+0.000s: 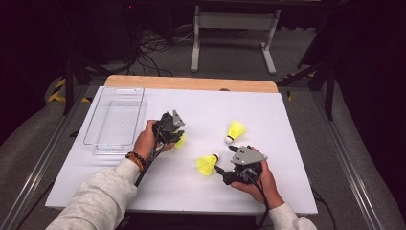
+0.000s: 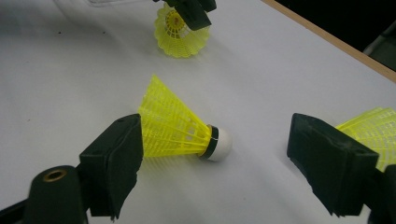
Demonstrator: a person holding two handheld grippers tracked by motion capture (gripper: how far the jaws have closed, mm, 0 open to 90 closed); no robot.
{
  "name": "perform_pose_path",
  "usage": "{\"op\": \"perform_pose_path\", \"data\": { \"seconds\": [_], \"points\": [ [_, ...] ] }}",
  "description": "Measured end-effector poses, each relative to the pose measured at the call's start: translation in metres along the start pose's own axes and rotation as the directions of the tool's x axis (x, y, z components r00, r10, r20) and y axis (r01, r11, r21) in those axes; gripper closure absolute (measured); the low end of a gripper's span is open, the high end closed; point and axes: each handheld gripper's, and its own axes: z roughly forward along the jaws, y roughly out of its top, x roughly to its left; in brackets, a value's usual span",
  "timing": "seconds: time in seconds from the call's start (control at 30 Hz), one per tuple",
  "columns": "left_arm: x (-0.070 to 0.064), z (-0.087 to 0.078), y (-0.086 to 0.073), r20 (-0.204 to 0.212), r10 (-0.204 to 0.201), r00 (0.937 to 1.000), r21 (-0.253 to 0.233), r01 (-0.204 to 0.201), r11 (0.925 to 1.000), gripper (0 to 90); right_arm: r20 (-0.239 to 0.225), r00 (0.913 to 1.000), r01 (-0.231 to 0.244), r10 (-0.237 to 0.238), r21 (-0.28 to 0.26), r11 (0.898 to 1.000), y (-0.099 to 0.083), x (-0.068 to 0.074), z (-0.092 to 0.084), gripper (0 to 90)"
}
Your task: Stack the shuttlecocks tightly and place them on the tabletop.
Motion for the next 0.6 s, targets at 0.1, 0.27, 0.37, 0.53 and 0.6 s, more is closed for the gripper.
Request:
{"op": "perform_pose_path", "data": {
  "seconds": [0.1, 0.27, 0.37, 0.53, 0.6],
  "points": [
    [0.001, 0.004, 0.005, 0.002, -0.018, 0.9998, 0.007, 0.018, 0.9998, 66.3, -0.002, 1.0000, 0.006, -0.006, 0.005, 1.000, 0.000, 0.001, 0.001, 19.3],
    [0.001, 0.008, 0.008, -0.002, -0.021, 0.9998, 0.012, 0.021, 0.9997, 70.2, -0.001, 1.0000, 0.000, 0.000, 0.001, 1.000, 0.000, 0.000, -0.001, 19.2],
    [0.002, 0.010, 0.009, 0.005, -0.025, 0.9997, 0.011, 0.025, 0.9996, 72.8, -0.001, 1.0000, 0.002, -0.002, 0.004, 1.000, -0.001, 0.000, -0.001, 19.3],
    [0.004, 0.013, 0.011, 0.010, -0.013, 0.9999, 0.013, 0.013, 0.9998, 83.1, -0.005, 1.0000, -0.002, 0.002, 0.008, 1.000, -0.001, 0.000, 0.000, 19.3],
    [0.003, 0.015, 0.013, 0.015, -0.020, 0.9997, 0.020, 0.020, 0.9996, 84.8, -0.009, 1.0000, 0.002, -0.002, 0.015, 1.000, -0.001, 0.000, 0.000, 19.3]
  ]
}}
